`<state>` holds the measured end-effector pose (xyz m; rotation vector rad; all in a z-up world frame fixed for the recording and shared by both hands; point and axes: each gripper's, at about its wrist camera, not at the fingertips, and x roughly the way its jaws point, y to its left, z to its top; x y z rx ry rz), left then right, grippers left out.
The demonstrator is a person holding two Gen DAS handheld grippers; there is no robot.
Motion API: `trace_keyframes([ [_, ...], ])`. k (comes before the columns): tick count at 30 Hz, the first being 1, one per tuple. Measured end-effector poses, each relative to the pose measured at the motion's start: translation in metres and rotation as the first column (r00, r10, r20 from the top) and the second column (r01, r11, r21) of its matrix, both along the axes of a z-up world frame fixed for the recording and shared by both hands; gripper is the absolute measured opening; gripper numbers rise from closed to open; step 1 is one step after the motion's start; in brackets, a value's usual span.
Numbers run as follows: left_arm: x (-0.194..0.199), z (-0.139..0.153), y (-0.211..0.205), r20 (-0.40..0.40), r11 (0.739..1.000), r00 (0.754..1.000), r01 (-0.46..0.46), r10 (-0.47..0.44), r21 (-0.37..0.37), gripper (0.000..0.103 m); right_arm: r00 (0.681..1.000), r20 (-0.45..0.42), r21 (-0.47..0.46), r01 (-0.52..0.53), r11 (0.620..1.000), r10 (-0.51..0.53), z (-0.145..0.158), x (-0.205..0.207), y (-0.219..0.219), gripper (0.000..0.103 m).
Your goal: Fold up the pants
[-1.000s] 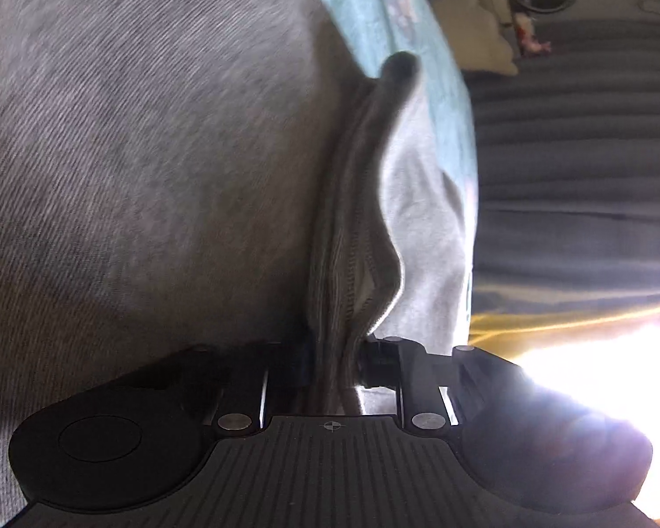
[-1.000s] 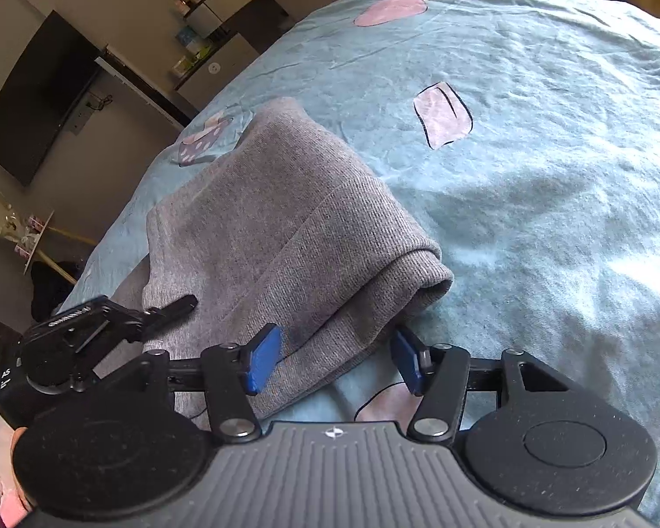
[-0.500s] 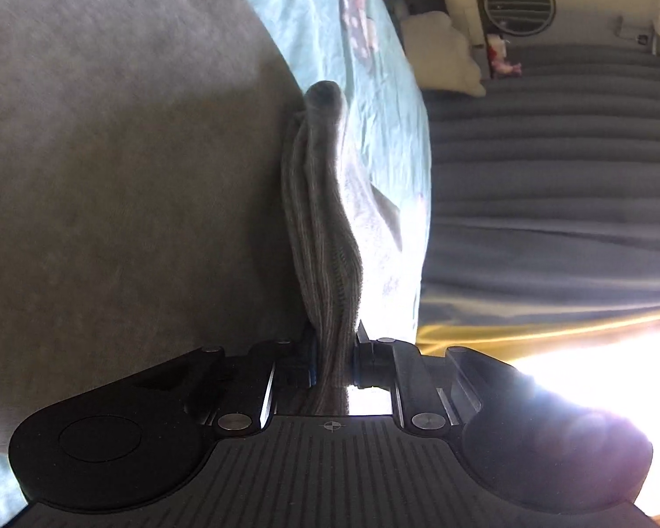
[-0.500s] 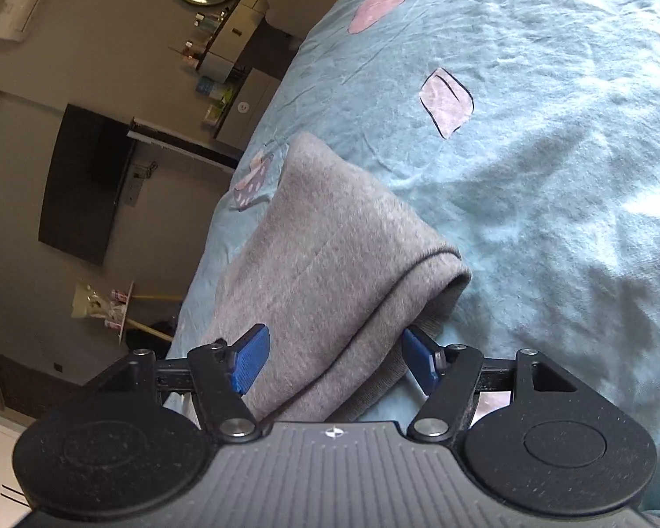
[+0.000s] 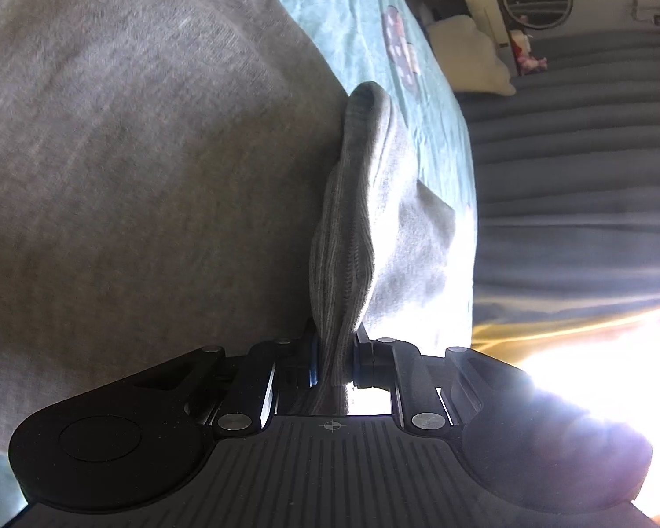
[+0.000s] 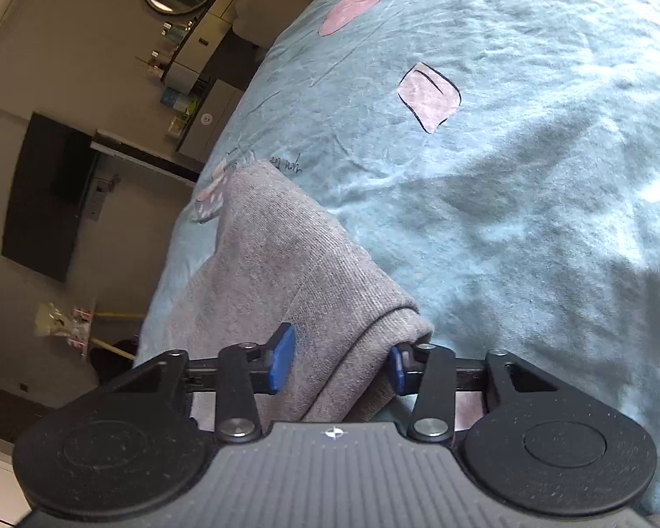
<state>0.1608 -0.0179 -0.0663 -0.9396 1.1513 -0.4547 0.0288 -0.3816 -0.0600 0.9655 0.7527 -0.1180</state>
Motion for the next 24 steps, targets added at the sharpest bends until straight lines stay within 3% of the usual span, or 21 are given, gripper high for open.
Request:
trace_keyframes([
  [4, -0.006, 0.012, 0.005, 0.063, 0.997, 0.997, 0.028, -0.033, 0.076, 0.015, 0.997, -0.005, -0.108, -0.078, 0.991, 0.078, 0.013, -0.004, 0.012, 0.018],
  [7, -0.012, 0.027, 0.010, 0.135, 0.981, 0.990, 0.020, -0.047, 0.194, 0.015, 0.980, -0.010, -0.145, -0.198, 0.969, 0.199, 0.019, -0.004, 0.020, 0.019],
  [10, -0.016, 0.039, 0.015, 0.178, 0.936, 0.982, -0.012, -0.055, 0.351, 0.012, 0.958, -0.032, -0.179, -0.285, 0.942, 0.284, 0.029, -0.005, 0.022, 0.032],
  [12, -0.020, 0.046, 0.018, 0.221, 0.899, 0.972, -0.024, -0.081, 0.436, 0.013, 0.944, -0.028, -0.208, -0.327, 0.922, 0.328, 0.039, -0.007, 0.023, 0.035],
  [13, -0.022, 0.047, 0.019, 0.230, 0.898, 0.969, -0.024, -0.087, 0.440, 0.020, 0.935, -0.020, -0.215, -0.349, 0.912, 0.353, 0.045, -0.010, 0.023, 0.035],
  [14, -0.022, 0.046, 0.021, 0.229, 0.907, 0.969, -0.015, -0.090, 0.420, 0.033, 0.928, -0.012, -0.219, -0.367, 0.904, 0.373, 0.050, -0.010, 0.023, 0.036],
  [15, -0.022, 0.045, 0.022, 0.223, 0.922, 0.971, -0.003, -0.091, 0.387, 0.039, 0.921, 0.001, -0.229, -0.380, 0.896, 0.390, 0.055, -0.011, 0.024, 0.036],
  [18, -0.020, 0.037, 0.018, 0.218, 0.953, 0.971, 0.025, -0.095, 0.303, 0.044, 0.925, 0.028, -0.299, -0.353, 0.887, 0.378, 0.068, -0.012, 0.027, 0.037],
  [20, -0.014, 0.033, 0.011, 0.221, 0.959, 0.971, 0.028, -0.094, 0.284, 0.056, 0.941, 0.038, -0.355, -0.302, 0.885, 0.336, 0.070, -0.008, 0.030, 0.037],
  [24, 0.000, 0.022, 0.006, 0.194, 0.968, 0.979, 0.011, -0.061, 0.250, 0.057, 0.960, 0.036, -0.430, -0.237, 0.871, 0.279, 0.056, 0.011, 0.038, 0.036],
])
